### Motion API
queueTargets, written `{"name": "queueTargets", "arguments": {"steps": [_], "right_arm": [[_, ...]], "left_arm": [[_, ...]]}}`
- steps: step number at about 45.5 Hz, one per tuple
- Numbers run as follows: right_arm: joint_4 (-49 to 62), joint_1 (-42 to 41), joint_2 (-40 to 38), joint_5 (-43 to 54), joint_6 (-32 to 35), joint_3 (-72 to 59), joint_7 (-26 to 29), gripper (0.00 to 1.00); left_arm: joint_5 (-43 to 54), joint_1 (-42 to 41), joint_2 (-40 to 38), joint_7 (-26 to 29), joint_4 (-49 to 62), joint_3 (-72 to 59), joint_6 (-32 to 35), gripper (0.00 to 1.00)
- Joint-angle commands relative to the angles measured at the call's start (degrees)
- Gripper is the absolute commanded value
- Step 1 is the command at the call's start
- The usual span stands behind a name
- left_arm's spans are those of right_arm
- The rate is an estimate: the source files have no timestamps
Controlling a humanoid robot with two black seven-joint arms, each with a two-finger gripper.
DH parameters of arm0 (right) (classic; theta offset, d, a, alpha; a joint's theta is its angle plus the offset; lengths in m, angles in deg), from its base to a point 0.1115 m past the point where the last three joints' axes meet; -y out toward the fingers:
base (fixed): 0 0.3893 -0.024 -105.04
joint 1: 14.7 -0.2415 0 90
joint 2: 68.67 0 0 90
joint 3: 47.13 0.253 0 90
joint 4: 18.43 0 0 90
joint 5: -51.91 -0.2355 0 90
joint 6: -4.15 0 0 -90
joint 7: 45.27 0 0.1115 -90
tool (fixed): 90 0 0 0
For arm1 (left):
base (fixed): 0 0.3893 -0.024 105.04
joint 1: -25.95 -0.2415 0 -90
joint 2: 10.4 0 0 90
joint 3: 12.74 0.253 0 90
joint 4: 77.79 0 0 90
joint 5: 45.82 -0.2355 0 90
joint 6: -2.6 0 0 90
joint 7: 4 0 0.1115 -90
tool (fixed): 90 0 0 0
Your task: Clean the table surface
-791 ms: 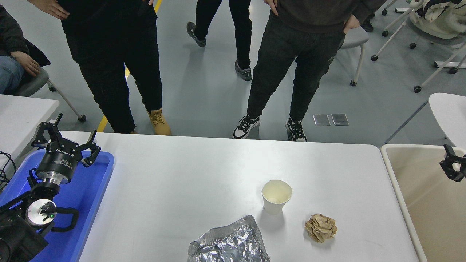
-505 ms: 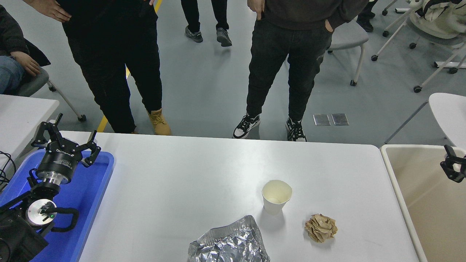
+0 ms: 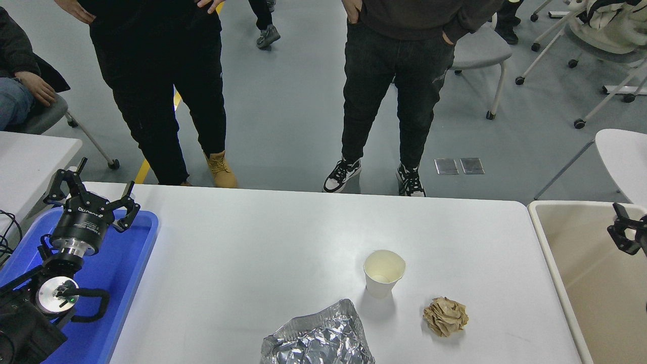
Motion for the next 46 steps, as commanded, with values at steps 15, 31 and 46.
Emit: {"name": "queueTargets", "arguments": {"steps": [15, 31, 46], "right_arm": [[4.7, -3.9, -1.0, 0.1, 0.1, -0.2, 0.2, 0.98], [4.1, -6.0, -3.8, 0.9, 2.7, -2.7, 0.2, 0.98], [0.6, -15.7, -12.1, 8.4, 5.2, -26.0, 0.2, 0.98]], "left_arm": [[0.0, 0.0, 0.0, 0.0, 0.0, 0.0, 0.0, 1.0], [0.0, 0.0, 0.0, 0.0, 0.0, 0.0, 0.0, 1.0], [0.0, 0.0, 0.0, 0.0, 0.0, 0.0, 0.0, 1.0]]}}
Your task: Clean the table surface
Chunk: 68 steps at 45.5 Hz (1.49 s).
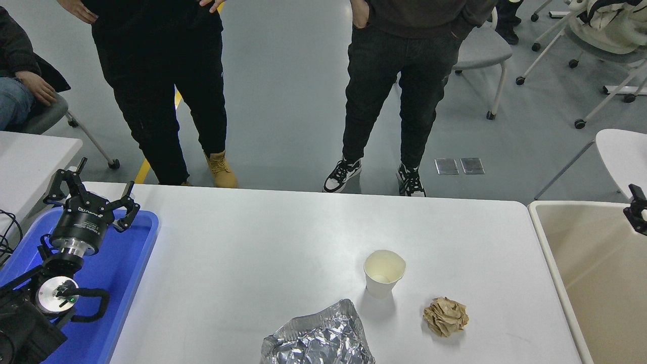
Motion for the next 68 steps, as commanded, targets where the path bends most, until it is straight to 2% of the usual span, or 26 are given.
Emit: {"name": "queueTargets", "arguments": {"steps": [1, 12, 27, 34, 42, 48, 68], "right_arm": [[-2.6, -7.4, -5.5, 6.8, 1.8, -16.3, 0.0, 0.98], [-8.6, -18.2, -9.5, 19.3, 2.3, -30.1, 0.0, 0.98], [-9.8, -35.5, -8.1, 33.1, 6.1, -47.9, -0.2, 0.98], [-11.0, -41.3, -3.8, 40.3, 7.9, -53.3, -0.3, 0.98], [-17.3, -45.4, 0.0, 47.5, 8.1, -58.1, -0.3, 0.98], [-21.0, -47.6, 4.3, 50.3, 8.1, -60.7, -0.3, 0.98], [-21.3, -52.1, 18.1, 58.9, 8.4, -74.1, -1.1, 0.98]], "left_arm": [[0.0, 0.0, 0.0, 0.0, 0.0, 0.0, 0.0, 1.0], [0.0, 0.0, 0.0, 0.0, 0.0, 0.0, 0.0, 1.0], [0.0, 0.0, 0.0, 0.0, 0.0, 0.0, 0.0, 1.0], [0.0, 0.0, 0.0, 0.0, 0.0, 0.0, 0.0, 1.0], [0.0, 0.0, 0.0, 0.0, 0.0, 0.0, 0.0, 1.0], [0.0, 0.0, 0.0, 0.0, 0.0, 0.0, 0.0, 1.0], [0.0, 0.0, 0.0, 0.0, 0.0, 0.0, 0.0, 1.0]]}}
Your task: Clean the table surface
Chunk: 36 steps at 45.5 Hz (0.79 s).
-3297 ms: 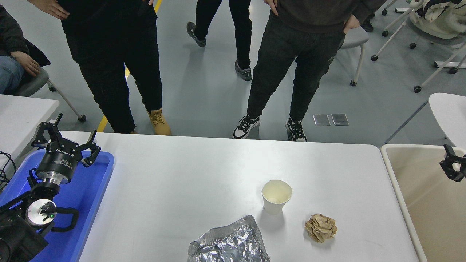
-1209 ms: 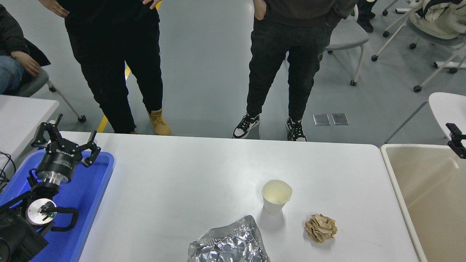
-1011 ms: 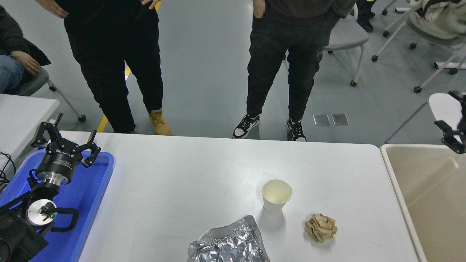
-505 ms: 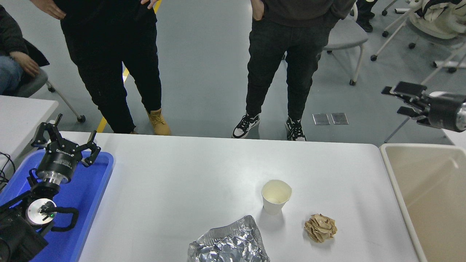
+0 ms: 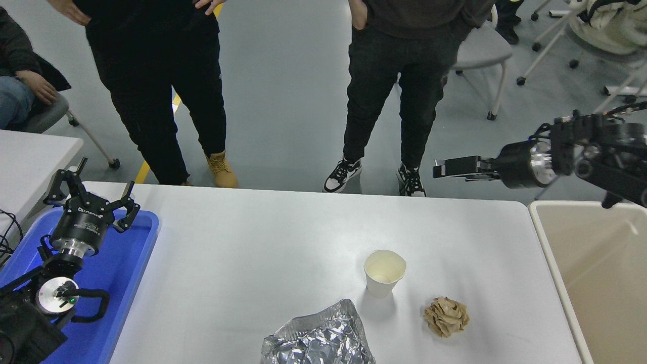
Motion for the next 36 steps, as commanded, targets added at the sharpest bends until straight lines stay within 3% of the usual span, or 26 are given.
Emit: {"name": "queueTargets", "arguments": {"steps": [1, 25, 36], "right_arm": [[-0.6, -2.4, 7.3, 5.0, 0.2, -7.9, -0.3, 0.98], [0.1, -0.7, 15.1, 6.8, -0.6, -10.4, -0.1, 0.98], [6.9, 3.9, 17.5, 6.9, -2.7, -10.4, 0.0, 0.98]], "left_arm": [[0.0, 0.0, 0.0, 0.0, 0.0, 0.0, 0.0, 1.0], [0.0, 0.0, 0.0, 0.0, 0.0, 0.0, 0.0, 1.0], [0.0, 0.0, 0.0, 0.0, 0.0, 0.0, 0.0, 1.0]]}}
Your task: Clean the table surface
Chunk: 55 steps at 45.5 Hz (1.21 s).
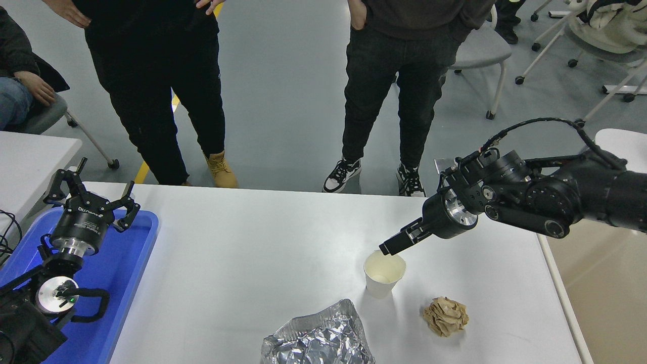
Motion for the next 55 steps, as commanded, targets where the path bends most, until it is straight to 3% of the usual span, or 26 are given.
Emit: {"name": "queueTargets", "arguments": {"steps": [1, 27, 35, 55], "right_arm": [[6.0, 3.7, 2.8, 0.4, -1.8, -0.4, 0.1, 0.98], [7.5, 8.5, 3.0, 0.4, -5.4, -0.7, 0.1, 0.97], [7.5, 9.0, 3.5, 0.5, -6.5, -0.8, 0.0, 0.81], [7.9, 9.5, 3.9, 0.9, -6.4, -2.5, -0.3, 0.0]], "left_arm": [[0.0, 0.0, 0.0, 0.0, 0.0, 0.0, 0.0, 1.0], [0.0, 0.0, 0.0, 0.0, 0.0, 0.0, 0.0, 1.0], [0.0, 0.0, 0.0, 0.0, 0.0, 0.0, 0.0, 1.0], [0.0, 0.0, 0.0, 0.0, 0.0, 0.0, 0.0, 1.0]]}}
